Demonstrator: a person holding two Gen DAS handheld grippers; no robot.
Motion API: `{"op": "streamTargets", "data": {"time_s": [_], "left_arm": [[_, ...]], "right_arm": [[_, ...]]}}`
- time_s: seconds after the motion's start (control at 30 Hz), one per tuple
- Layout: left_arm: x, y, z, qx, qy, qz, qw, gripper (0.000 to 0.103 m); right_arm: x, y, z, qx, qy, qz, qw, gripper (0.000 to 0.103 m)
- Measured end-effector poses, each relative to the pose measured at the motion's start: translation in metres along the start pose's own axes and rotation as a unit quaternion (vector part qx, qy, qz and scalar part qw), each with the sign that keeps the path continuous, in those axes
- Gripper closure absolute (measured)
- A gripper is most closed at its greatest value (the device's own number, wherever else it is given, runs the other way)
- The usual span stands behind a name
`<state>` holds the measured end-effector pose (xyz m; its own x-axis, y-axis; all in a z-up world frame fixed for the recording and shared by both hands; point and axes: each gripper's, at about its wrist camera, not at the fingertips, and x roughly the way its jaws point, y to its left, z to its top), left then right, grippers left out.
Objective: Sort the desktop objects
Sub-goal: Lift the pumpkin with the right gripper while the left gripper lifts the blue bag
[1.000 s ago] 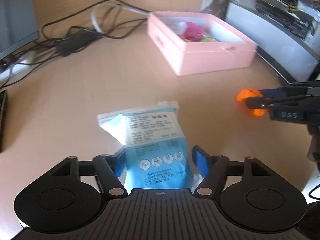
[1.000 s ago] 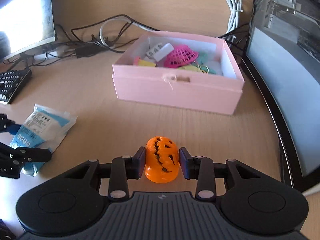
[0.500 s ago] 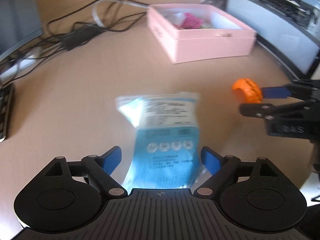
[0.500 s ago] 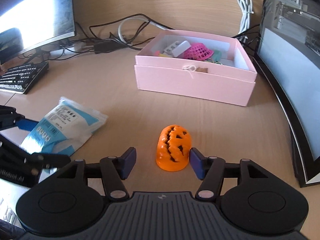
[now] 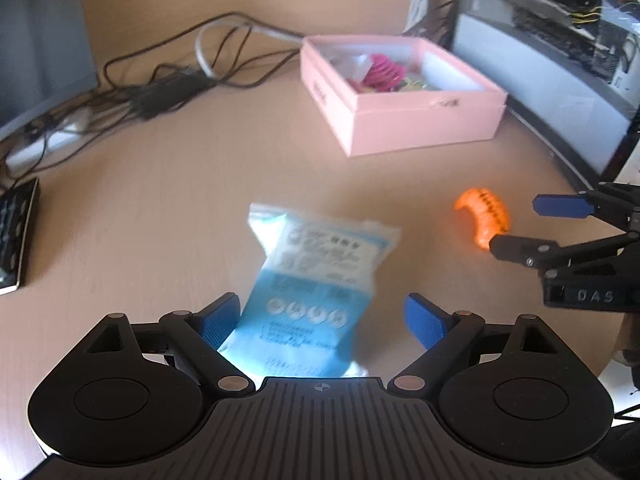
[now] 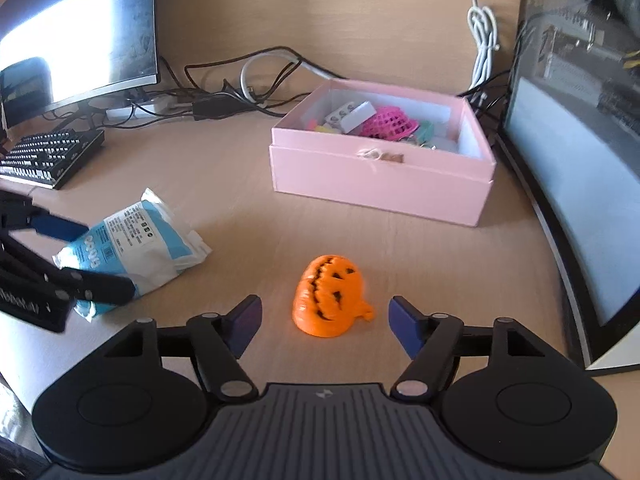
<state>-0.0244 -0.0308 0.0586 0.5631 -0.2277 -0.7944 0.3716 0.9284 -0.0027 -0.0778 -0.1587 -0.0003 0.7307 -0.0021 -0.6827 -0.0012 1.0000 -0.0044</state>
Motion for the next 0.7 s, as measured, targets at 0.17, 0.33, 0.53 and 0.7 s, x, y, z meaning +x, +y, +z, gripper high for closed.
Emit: {"op": "streamTargets", "data": {"time_s": [0.17,0.33,0.53,0.7], "left_arm": [[0.002,-0.006,0.001,0.002,0.004,0.005,1.0,0.009],[0.003,-0.006,0.001,-0.002,0.007,0.009,0.9999,0.009],[-0.003,-0.009,0.001,0.008,-0.006,0.028,0.9996,0.008],[-0.005,-0.018,0.002,0.061,-0.024,0.049,0.9966,0.008]], "right_arm": [[0.002,-0.003,-0.001,-0.012,-0.005,-0.011,1.0,0.029],[0.017,0.001,0.003,-0.014,-0.001,-0.007,1.0,0.031],[0.035,0.003,0.008,-0.015,0.005,-0.005,1.0,0.038],[0.043,0.0,0.011,-0.016,0.013,0.001,1.0,0.056]]}}
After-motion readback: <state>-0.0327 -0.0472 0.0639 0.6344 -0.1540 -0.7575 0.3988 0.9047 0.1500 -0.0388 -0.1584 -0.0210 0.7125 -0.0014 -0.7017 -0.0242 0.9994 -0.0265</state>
